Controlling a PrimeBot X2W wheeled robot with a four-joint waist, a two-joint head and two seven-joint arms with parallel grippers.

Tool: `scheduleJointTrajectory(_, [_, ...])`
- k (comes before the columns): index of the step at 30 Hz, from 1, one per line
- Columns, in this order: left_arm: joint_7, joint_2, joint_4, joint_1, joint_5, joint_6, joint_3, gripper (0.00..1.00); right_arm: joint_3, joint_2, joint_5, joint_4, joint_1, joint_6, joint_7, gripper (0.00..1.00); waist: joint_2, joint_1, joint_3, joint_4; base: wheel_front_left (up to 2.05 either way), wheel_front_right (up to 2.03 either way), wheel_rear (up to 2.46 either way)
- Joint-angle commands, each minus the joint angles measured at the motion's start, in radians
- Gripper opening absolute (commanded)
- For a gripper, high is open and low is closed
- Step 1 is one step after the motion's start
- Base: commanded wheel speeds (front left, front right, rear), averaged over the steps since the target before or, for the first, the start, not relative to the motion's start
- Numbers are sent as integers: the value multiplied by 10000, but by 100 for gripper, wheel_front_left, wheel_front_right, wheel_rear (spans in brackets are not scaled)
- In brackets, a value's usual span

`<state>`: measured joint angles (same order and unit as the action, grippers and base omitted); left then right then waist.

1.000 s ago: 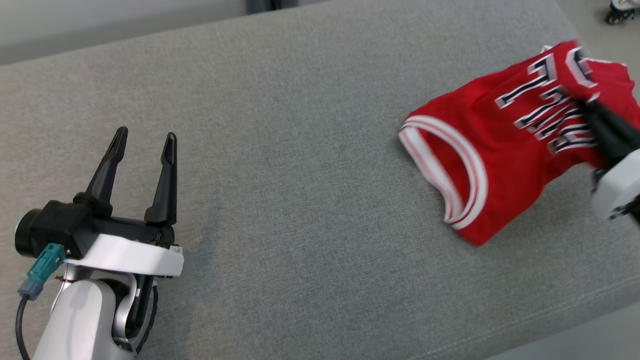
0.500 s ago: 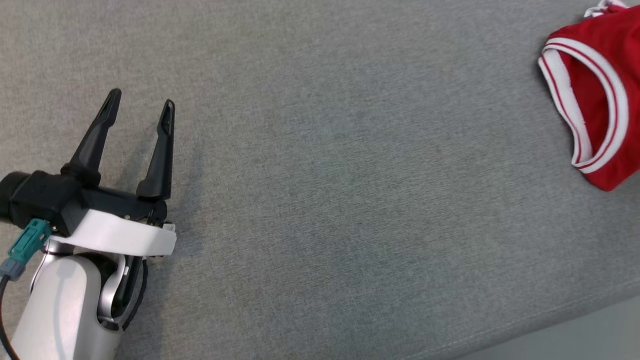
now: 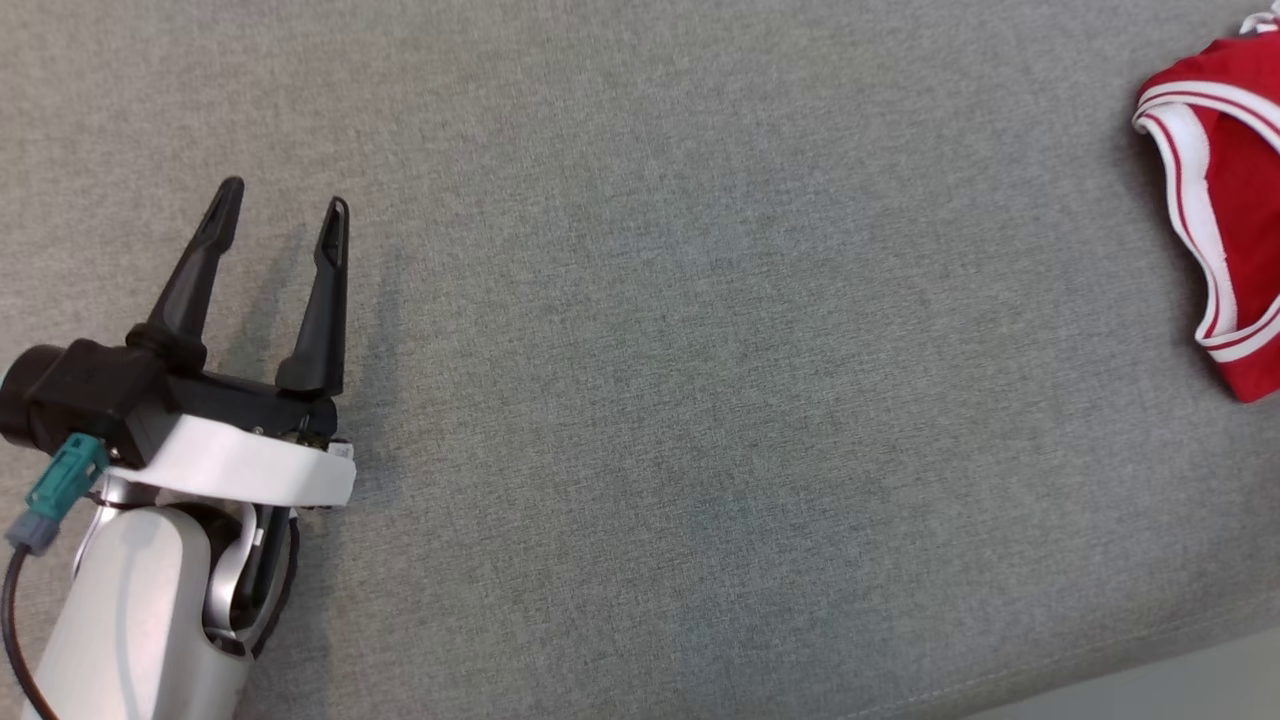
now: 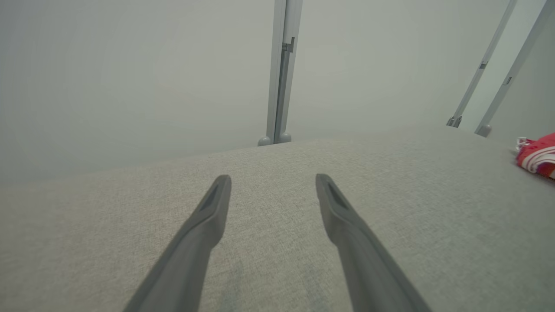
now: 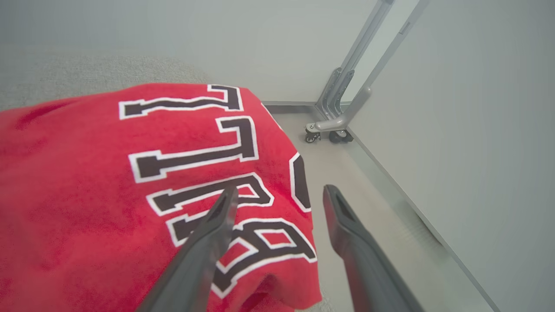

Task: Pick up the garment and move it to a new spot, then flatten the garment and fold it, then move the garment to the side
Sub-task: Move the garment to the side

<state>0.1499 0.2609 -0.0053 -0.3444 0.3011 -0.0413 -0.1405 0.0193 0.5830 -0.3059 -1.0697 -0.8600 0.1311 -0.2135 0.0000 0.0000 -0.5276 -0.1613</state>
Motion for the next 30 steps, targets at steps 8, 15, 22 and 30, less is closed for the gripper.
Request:
scheduleJointTrajectory(8, [369, -222, 639, 606, 292, 156, 25, 100, -577, -414, -497, 11, 1180, -7, -460, 100, 0, 0, 1509, 92, 0, 0, 0])
scheduleJointTrajectory(15, [643, -332, 938, 1524, 531, 489, 357, 100, -817, -962, -738, 2799, 3049, -7, -531, 100, 0, 0, 2777, 355, 0, 0, 0])
scheduleJointTrajectory(22, [734, -311, 922, 2411, 629, 838, 635, 100, -649, -2261, -289, 6405, 5202, -7, -519, 100, 0, 0, 3819, 801, 0, 0, 0])
scheduleJointTrajectory(30, [565, -275, 853, 3071, 493, 973, 443, 100, -436, -3754, 314, 8857, 6940, -7, 92, 100, 0, 0, 4785, 1648, 0, 0, 0])
